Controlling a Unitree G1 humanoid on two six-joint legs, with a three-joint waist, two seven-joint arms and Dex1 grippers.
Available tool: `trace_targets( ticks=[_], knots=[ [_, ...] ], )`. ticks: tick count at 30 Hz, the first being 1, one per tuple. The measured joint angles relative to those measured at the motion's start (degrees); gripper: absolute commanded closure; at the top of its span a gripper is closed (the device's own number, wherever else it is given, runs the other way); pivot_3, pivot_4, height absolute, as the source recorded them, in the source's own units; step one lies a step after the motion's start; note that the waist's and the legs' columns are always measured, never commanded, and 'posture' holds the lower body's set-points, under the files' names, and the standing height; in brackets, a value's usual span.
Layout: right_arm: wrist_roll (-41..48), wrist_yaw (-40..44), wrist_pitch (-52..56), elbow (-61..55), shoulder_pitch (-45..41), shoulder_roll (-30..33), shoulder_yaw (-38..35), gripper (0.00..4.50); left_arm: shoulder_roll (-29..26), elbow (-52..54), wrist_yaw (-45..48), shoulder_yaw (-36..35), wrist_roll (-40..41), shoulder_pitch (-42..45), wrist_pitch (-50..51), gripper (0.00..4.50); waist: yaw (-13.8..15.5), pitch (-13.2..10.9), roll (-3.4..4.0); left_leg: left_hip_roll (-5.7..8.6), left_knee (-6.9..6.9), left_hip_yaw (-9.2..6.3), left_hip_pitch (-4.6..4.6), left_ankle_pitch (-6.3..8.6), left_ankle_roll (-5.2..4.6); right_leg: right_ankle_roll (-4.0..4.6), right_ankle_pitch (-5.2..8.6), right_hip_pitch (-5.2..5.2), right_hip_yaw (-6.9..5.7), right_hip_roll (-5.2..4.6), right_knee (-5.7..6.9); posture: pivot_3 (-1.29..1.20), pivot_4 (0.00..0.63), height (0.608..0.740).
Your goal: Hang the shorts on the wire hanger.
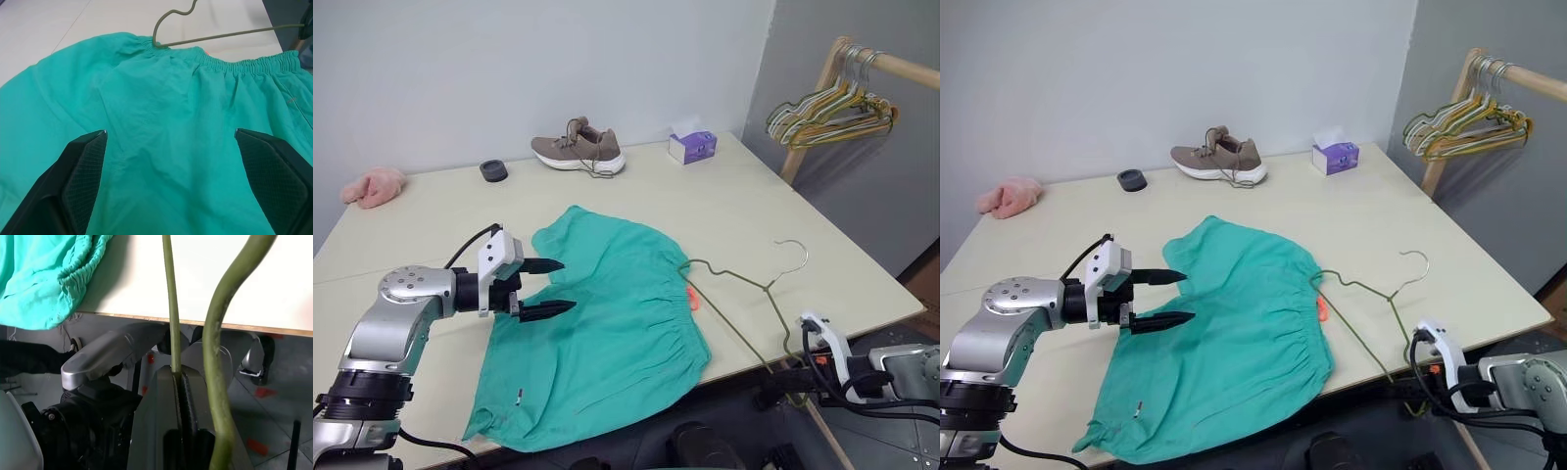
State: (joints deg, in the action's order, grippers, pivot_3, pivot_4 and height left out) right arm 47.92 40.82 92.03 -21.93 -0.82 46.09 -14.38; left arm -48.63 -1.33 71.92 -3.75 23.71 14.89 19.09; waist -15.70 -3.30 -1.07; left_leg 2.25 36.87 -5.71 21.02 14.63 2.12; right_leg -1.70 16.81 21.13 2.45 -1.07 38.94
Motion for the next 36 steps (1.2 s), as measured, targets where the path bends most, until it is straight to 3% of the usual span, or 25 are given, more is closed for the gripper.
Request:
trace_targets(
  ticks=[9, 22, 27, 36],
  knots=[
    [0.49, -1.33, 0.01, -0.09, 2.65, -0.25, -2.0, 4.5, 0.01, -0.12, 0.1, 0.01, -0.02, 0.01, -0.01, 0.13, -0.08, 0.0, 0.0, 0.0, 0.0, 0.01, -0.01, 0.0, 0.0, 0.0, 0.0, 0.0, 0.01, 0.0, 0.0, -0.34, 0.0, 0.74],
    [1.3, -2.17, 0.01, -0.35, -0.56, -1.21, 1.68, 4.5, 0.05, -0.76, 0.04, 0.04, -0.08, 0.25, -0.03, 0.13, -0.07, 0.0, 0.0, 0.0, -0.01, 0.01, 0.0, 0.0, 0.0, 0.0, 0.0, 0.0, 0.01, 0.0, 0.0, -0.33, 0.0, 0.74],
    [2.46, 0.48, -1.47, -0.78, -1.05, 3.34, 2.95, 4.5, 0.05, -0.78, -0.53, 0.04, -0.09, 0.23, -0.02, 0.13, -0.04, -0.01, 0.0, 0.0, 0.0, 0.0, 0.0, 0.01, -0.01, -0.01, 0.0, 0.0, 0.0, 0.0, -0.01, -0.33, 0.0, 0.74],
    [-2.01, -0.11, -6.81, 2.7, -8.78, 3.25, 14.86, 4.5, 0.74, -1.69, -2.14, -0.02, -0.11, 1.61, -0.09, 0.13, -0.11, 0.0, -0.02, 0.0, -0.01, 0.01, 0.01, 0.01, 0.0, -0.01, 0.01, 0.03, 0.02, -0.01, -0.01, -0.32, 0.0, 0.74]
  ],
)
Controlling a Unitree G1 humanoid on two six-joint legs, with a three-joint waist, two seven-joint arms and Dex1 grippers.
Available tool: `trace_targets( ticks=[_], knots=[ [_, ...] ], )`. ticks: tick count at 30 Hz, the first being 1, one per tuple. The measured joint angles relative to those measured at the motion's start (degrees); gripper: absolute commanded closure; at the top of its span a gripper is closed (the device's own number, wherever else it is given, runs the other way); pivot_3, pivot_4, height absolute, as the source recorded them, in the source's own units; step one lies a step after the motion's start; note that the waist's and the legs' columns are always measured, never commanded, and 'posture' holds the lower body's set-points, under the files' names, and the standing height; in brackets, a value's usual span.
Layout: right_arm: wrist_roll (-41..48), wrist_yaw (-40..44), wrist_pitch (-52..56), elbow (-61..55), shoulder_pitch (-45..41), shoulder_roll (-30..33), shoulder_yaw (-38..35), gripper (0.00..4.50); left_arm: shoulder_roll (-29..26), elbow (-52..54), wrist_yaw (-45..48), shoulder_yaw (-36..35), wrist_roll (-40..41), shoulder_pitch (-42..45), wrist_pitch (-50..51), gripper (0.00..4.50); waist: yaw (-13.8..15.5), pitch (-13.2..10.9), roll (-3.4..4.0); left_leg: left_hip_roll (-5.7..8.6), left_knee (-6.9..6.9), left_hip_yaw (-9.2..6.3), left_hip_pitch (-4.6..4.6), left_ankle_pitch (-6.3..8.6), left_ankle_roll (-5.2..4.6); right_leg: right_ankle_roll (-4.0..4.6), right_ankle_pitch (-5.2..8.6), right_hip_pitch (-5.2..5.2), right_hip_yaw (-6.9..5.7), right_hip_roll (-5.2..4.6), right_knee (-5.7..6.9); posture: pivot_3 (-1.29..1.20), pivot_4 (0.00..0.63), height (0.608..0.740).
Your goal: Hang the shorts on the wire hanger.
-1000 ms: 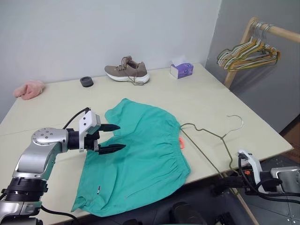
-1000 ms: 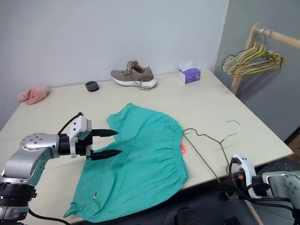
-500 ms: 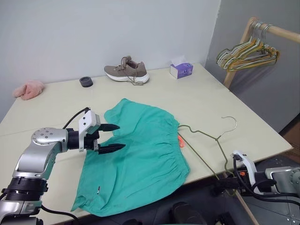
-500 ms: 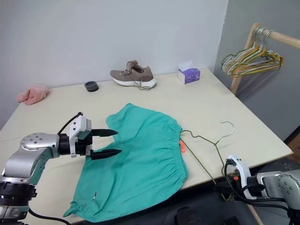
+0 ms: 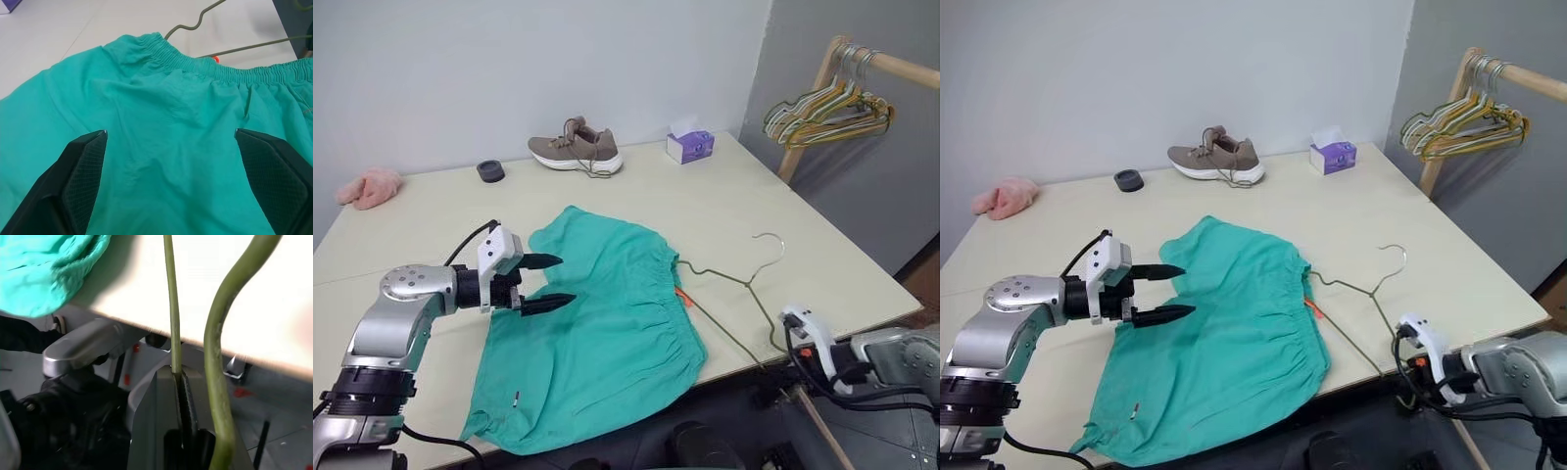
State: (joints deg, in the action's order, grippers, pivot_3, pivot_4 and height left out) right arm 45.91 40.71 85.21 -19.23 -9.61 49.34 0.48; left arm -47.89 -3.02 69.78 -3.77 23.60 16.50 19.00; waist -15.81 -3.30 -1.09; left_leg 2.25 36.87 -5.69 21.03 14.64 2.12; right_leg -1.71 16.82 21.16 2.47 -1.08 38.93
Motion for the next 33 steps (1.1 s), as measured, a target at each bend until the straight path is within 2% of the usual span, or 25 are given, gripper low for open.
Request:
trace_targets(
  ticks=[6, 17, 20, 24, 33],
  knots=[
    [-1.9, -0.97, 0.51, 5.07, -5.32, -3.06, 2.59, 4.5, 0.03, -0.14, -0.49, 0.0, -0.04, 0.0, -0.08, 0.13, -0.06, 0.04, -0.07, -0.01, 0.01, -0.01, -0.01, 0.0, 0.0, -0.01, -0.01, -0.01, -0.01, 0.0, 0.01, -0.31, 0.0, 0.74],
    [-1.53, -3.92, 6.53, 8.99, -13.99, -13.43, 0.08, 4.5, 0.64, -0.57, -2.4, -0.37, 0.03, 0.02, -0.51, 0.13, 0.12, 0.04, -0.04, 0.01, 0.02, -0.08, 0.02, 0.0, 0.0, -0.02, -0.02, 0.02, -0.03, -0.03, 0.03, -0.31, 0.0, 0.74],
    [0.92, -2.86, 6.82, 7.95, -14.8, -12.46, 0.34, 4.5, 1.06, -1.4, -3.27, -0.71, 0.14, 0.51, -0.48, 0.13, 0.15, 0.04, -0.04, 0.01, 0.02, -0.13, 0.05, 0.0, 0.0, -0.02, -0.02, 0.02, -0.07, -0.03, 0.03, -0.31, 0.0, 0.74],
    [2.14, -1.09, 6.81, 7.26, -15.04, -8.2, 2.36, 4.5, 1.05, -1.83, -3.87, -1.3, 0.33, 0.82, -0.35, 0.13, 0.36, 0.04, -0.04, 0.03, 0.04, -0.12, 0.06, 0.0, -0.01, -0.02, -0.02, 0.03, -0.07, -0.05, 0.02, -0.3, 0.0, 0.74],
    [-2.34, -1.83, 4.06, 9.89, -16.89, -7.74, 10.26, 4.5, 1.05, -1.85, -3.99, -1.83, 0.65, 1.0, -0.22, 0.13, 0.31, 0.03, -0.04, 0.03, 0.03, -0.11, 0.08, 0.0, -0.01, -0.02, -0.02, 0.08, -0.05, -0.05, 0.03, -0.29, 0.0, 0.74]
  ],
)
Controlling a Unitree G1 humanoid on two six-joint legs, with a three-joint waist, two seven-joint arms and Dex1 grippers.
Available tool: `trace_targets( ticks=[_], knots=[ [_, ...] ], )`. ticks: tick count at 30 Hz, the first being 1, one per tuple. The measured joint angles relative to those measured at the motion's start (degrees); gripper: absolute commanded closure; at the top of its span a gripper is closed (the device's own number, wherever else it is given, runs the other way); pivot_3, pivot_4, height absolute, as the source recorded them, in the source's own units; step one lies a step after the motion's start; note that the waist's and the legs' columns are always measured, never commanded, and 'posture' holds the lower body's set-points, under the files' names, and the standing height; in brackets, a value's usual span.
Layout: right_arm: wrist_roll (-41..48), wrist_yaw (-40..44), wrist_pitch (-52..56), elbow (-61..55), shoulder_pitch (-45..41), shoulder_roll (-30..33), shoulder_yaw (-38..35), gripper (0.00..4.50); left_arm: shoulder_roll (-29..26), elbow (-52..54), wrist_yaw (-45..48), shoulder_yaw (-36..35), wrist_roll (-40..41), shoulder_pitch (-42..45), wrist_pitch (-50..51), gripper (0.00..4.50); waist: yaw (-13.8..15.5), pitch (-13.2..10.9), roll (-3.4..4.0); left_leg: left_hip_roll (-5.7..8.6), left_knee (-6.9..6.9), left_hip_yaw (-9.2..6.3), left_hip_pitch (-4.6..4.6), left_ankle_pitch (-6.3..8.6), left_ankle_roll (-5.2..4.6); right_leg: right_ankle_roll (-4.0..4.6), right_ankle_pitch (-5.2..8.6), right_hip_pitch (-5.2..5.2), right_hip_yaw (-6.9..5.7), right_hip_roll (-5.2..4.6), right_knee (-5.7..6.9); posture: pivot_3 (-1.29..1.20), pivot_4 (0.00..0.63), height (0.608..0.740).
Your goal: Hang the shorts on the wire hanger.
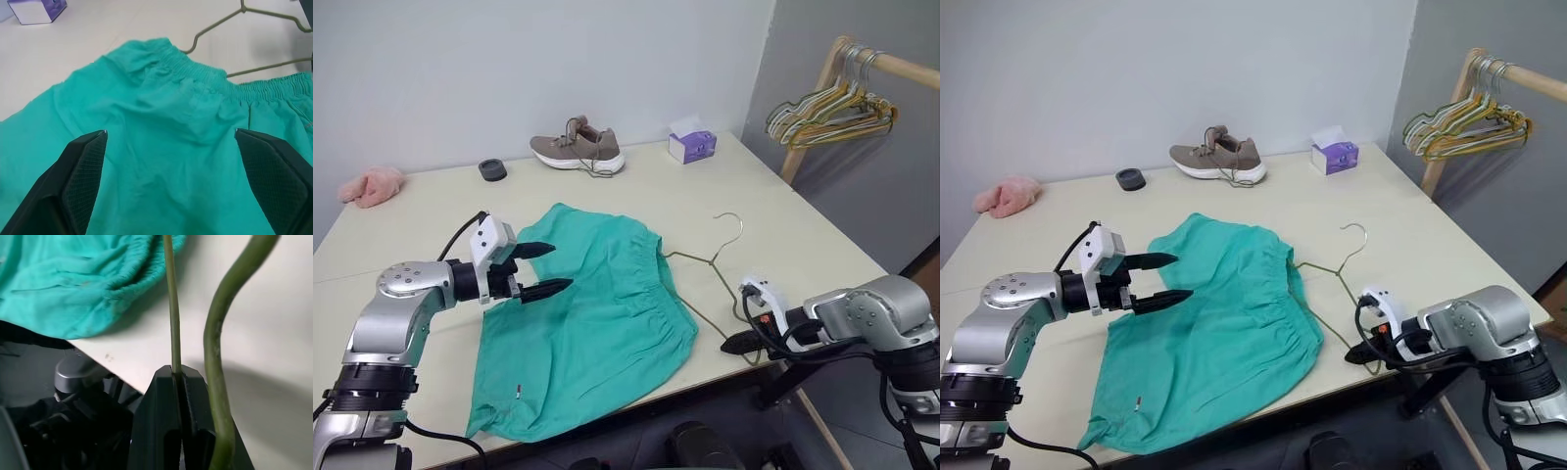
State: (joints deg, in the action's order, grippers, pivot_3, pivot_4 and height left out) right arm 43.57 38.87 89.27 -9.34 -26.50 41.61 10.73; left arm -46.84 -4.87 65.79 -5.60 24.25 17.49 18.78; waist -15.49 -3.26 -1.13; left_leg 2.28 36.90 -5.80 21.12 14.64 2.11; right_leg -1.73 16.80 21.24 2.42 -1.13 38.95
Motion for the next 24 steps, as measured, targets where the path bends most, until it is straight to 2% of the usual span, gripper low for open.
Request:
trace_targets(
  ticks=[5, 15, 20, 24],
  knots=[
    [-2.07, -0.07, -1.23, 2.69, -2.41, -1.41, 1.8, 4.5, 0.0, -0.01, 0.0, -0.09, 0.01, 0.03, 0.08, 0.13, 0.0, 0.0, 0.0, 0.0, 0.01, -0.03, -0.01, 0.0, 0.0, -0.02, -0.01, -0.01, -0.03, 0.0, 0.0, -0.29, 0.0, 0.74],
    [-3.19, -0.18, -4.18, 3.35, -4.53, -3.77, 0.87, 4.5, 0.16, -1.26, -1.36, -1.27, 0.24, 1.66, 0.98, 0.13, 0.08, 0.0, 0.0, 0.0, 0.04, -0.06, 0.03, 0.0, 0.0, -0.03, -0.02, 0.03, -0.04, 0.0, 0.01, -0.29, 0.0, 0.74],
    [-9.92, 1.12, -15.84, -0.79, -5.86, 0.91, 5.19, 4.5, 1.09, -5.05, -5.13, -3.48, 0.2, 6.06, 0.76, 0.13, 0.2, -0.01, 0.01, 0.02, 0.04, -0.05, 0.1, 0.0, 0.0, -0.04, -0.03, 0.09, -0.05, -0.02, 0.0, -0.29, 0.0, 0.74],
    [-16.26, 3.6, -25.49, -4.86, -6.54, 3.82, 10.03, 4.5, 0.88, -6.1, -4.13, -3.79, 0.18, 7.74, 0.46, 0.13, -0.13, 0.0, 0.01, 0.01, 0.02, -0.07, 0.14, 0.0, 0.0, -0.04, -0.03, 0.14, -0.06, -0.02, 0.0, -0.29, 0.0, 0.74]
  ],
)
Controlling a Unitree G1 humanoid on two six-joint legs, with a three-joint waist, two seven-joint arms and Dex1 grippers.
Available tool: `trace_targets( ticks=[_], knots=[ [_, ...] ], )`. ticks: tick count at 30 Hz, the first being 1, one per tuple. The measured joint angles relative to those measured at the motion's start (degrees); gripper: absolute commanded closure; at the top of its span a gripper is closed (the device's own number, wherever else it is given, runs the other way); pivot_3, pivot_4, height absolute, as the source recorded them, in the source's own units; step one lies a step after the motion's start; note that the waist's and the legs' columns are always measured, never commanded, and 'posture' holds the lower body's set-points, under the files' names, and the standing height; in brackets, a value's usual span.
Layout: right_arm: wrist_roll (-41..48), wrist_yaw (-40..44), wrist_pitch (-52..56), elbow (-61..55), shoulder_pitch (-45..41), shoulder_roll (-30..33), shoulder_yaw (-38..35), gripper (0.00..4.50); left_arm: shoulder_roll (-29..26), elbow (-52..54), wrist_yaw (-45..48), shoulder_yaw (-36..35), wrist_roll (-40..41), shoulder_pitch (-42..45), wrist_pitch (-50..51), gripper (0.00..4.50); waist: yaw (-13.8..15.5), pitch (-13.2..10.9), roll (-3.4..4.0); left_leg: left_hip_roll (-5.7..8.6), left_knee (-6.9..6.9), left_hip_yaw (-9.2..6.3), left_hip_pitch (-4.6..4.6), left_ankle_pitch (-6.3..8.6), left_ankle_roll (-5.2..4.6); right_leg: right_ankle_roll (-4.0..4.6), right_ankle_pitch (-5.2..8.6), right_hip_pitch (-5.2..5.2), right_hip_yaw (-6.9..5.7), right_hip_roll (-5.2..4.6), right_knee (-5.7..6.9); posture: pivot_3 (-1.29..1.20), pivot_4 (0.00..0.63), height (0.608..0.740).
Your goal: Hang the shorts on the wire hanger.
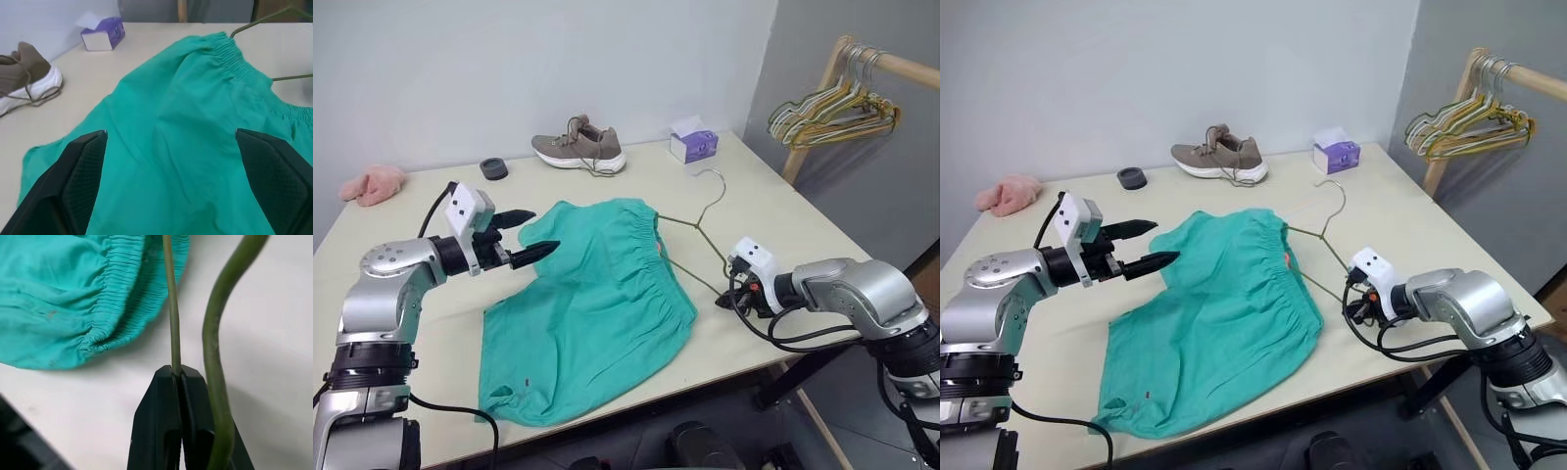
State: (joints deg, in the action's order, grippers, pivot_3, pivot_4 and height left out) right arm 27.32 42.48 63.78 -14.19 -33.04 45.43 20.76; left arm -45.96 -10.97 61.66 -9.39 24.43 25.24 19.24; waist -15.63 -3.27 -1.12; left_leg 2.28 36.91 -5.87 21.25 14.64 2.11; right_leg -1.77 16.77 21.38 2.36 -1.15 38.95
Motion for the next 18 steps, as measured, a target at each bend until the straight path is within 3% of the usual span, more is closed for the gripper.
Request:
trace_targets(
  ticks=[9, 18],
  knots=[
    [-14.72, 5.32, -17.02, -4.47, -0.02, 3.64, 9.9, 4.5, -4.46, 0.24, 9.71, 3.21, -2.07, 3.05, -4.05, 0.13, -0.13, 0.0, 0.01, 0.01, 0.04, -0.04, 0.07, -0.01, 0.01, 0.0, 0.0, 0.04, -0.03, -0.02, 0.01, -0.3, 0.0, 0.74],
    [-23.9, 9.33, -25.68, -3.54, -0.06, 3.27, 11.78, 4.5, -4.63, 4.66, 15.92, 10.24, -6.64, 2.23, -9.82, 0.13, -0.25, 0.0, 0.01, 0.0, 0.04, -0.05, 0.07, -0.01, 0.01, 0.01, 0.0, 0.06, -0.02, -0.01, 0.02, -0.3, 0.0, 0.74]
  ],
)
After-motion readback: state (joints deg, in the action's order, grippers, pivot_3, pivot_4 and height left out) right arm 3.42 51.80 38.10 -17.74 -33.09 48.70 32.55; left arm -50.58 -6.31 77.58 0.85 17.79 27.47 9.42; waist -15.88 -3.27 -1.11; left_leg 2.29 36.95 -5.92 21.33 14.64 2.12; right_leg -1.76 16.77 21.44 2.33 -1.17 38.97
